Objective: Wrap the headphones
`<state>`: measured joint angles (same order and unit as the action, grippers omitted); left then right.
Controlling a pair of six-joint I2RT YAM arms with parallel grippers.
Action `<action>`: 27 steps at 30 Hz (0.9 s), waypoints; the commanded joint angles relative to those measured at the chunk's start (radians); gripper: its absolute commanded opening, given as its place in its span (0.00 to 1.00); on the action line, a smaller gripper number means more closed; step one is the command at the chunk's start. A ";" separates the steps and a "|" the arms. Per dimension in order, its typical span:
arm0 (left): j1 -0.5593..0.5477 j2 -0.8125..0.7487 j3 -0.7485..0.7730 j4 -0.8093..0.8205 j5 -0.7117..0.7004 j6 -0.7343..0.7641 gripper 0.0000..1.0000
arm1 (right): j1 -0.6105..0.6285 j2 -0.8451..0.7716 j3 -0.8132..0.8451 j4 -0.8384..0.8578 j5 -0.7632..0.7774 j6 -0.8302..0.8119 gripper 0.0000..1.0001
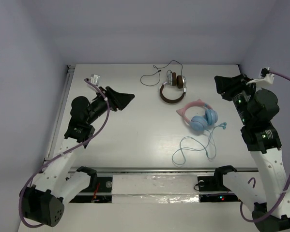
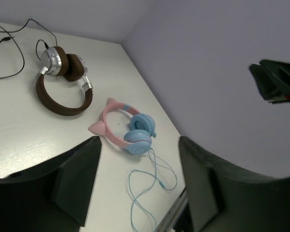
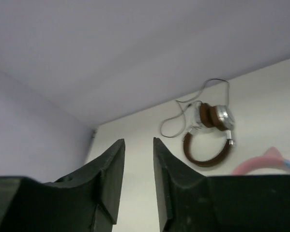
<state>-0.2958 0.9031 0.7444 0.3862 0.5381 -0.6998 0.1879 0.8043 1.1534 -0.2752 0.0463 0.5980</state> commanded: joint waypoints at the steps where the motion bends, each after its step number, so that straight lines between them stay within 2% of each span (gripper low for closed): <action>1: -0.009 0.000 -0.010 0.076 -0.099 -0.053 0.56 | -0.007 -0.048 0.065 0.091 -0.097 0.013 0.32; 4: -0.069 0.040 -0.030 0.151 -0.184 -0.070 0.35 | -0.007 -0.071 0.063 0.093 -0.172 0.028 0.06; 5: -0.101 0.072 -0.005 0.119 -0.213 -0.052 0.27 | -0.007 -0.079 0.060 0.093 -0.199 0.029 0.02; 6: -0.139 0.156 0.078 0.067 -0.246 0.006 0.22 | -0.007 -0.083 0.049 0.090 -0.209 0.031 0.00; 7: -0.234 0.202 0.125 0.016 -0.298 0.041 0.15 | -0.007 -0.088 0.040 0.093 -0.215 0.034 0.00; 8: -0.287 0.245 0.172 -0.082 -0.431 0.072 0.13 | -0.007 -0.091 0.031 0.100 -0.223 0.037 0.00; 9: -0.331 0.335 0.256 -0.116 -0.484 0.098 0.06 | -0.007 -0.100 0.020 0.113 -0.230 0.046 0.00; 11: -0.426 0.422 0.326 -0.165 -0.575 0.178 0.00 | -0.007 -0.109 0.002 0.122 -0.230 0.048 0.00; 16: -0.497 0.727 0.538 -0.185 -0.501 0.298 0.00 | -0.007 -0.166 0.006 0.114 -0.201 0.039 0.00; 17: -0.523 0.773 0.587 -0.238 -0.501 0.368 0.00 | -0.007 -0.178 -0.009 0.122 -0.201 0.046 0.00; 18: -0.538 0.874 0.696 -0.285 -0.521 0.403 0.02 | -0.007 -0.191 -0.020 0.142 -0.201 0.060 0.00; 21: -0.584 1.043 0.840 -0.418 -0.583 0.493 0.12 | -0.007 -0.208 -0.038 0.139 -0.201 0.056 0.01; 24: -0.600 1.149 0.956 -0.441 -0.575 0.535 0.32 | -0.007 -0.194 -0.037 0.123 -0.207 0.040 0.02; 25: -0.609 1.174 1.008 -0.446 -0.581 0.539 0.43 | -0.007 -0.195 -0.044 0.132 -0.220 0.040 0.03; 27: -0.609 1.249 1.067 -0.461 -0.593 0.552 0.51 | -0.007 -0.198 -0.061 0.162 -0.262 0.055 0.04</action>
<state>-0.8974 2.1216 1.7050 -0.0246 -0.0204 -0.2256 0.1879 0.6010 1.1084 -0.1772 -0.1543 0.6491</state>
